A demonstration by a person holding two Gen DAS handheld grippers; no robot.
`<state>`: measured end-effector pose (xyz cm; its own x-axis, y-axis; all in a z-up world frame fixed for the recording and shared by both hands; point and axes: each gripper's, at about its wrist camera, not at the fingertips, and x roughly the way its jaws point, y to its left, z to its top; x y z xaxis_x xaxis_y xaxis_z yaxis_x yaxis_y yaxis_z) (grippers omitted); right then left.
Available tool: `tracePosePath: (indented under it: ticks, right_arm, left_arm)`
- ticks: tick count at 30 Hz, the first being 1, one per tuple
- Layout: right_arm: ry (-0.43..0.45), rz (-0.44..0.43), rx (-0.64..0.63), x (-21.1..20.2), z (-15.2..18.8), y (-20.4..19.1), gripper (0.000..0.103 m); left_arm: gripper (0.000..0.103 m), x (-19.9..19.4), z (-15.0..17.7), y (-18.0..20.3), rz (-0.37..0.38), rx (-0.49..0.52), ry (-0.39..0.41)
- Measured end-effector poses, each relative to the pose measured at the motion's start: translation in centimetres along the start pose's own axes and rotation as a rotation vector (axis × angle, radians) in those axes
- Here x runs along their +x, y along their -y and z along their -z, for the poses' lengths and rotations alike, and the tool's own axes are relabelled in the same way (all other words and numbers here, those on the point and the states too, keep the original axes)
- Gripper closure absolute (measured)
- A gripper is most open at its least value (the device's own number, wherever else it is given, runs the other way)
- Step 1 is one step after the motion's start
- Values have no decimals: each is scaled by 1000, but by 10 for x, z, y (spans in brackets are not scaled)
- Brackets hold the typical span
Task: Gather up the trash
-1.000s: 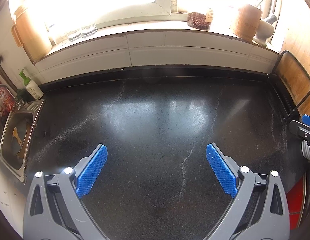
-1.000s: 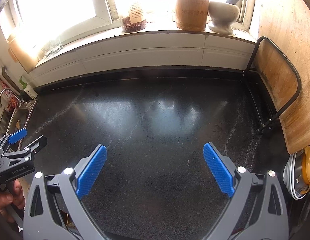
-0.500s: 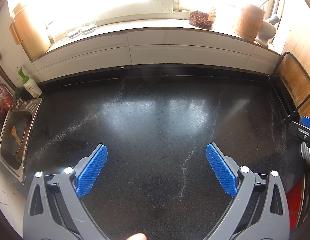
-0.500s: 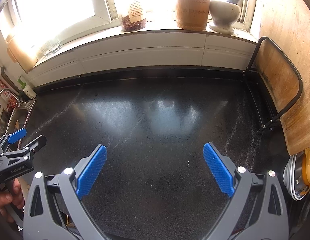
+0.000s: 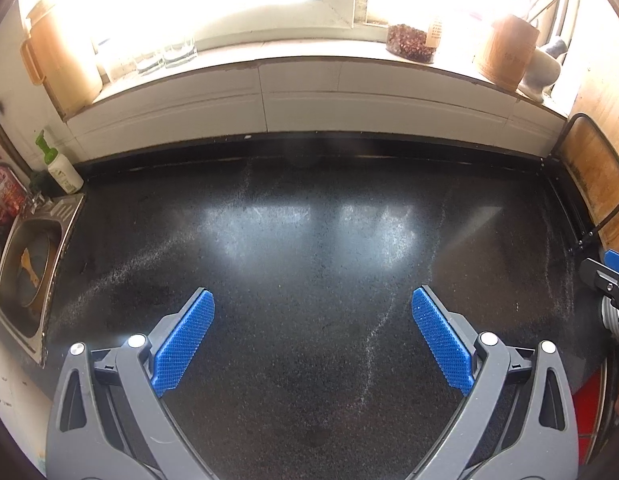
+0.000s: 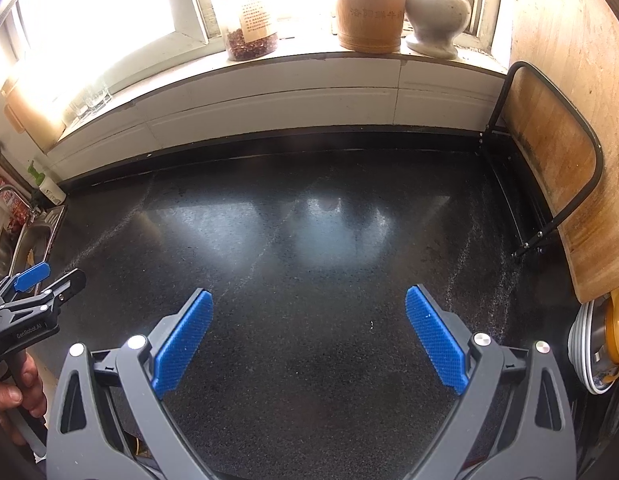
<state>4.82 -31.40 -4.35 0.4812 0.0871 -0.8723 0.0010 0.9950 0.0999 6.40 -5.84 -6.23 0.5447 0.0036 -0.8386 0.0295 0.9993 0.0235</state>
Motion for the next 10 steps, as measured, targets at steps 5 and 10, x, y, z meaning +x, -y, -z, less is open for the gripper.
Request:
tracePosePath:
  ticks: [5, 10]
  right_arm:
    - [-6, 9, 16, 5, 0, 8, 9]
    - [-9, 11, 33, 13, 1, 20, 9]
  left_arm:
    - [7, 9, -3, 1, 16, 2, -25]
    - [7, 29, -1, -3, 22, 15, -48]
